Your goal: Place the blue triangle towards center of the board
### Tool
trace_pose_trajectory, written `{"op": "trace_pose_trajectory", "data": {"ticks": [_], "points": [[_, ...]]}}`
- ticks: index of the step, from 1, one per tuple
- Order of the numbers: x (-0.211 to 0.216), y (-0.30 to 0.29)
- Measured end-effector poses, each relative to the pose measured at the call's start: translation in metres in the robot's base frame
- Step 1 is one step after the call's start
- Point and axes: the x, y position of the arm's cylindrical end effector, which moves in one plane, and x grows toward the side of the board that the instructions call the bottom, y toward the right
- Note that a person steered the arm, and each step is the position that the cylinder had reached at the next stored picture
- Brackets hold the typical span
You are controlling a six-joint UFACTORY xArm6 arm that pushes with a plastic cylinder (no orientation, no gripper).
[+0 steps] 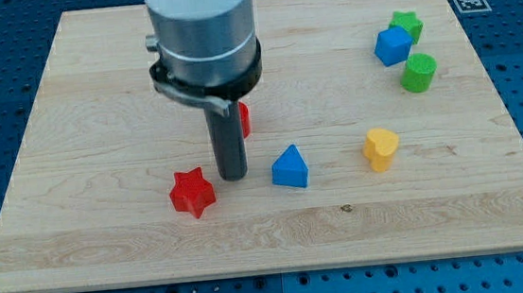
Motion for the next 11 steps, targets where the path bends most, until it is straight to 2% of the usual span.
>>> {"op": "trace_pose_trajectory", "data": {"ticks": [2, 5, 9, 11], "points": [[0.046, 0.004], [0.029, 0.056], [-0.072, 0.063], [-0.100, 0.063]]}}
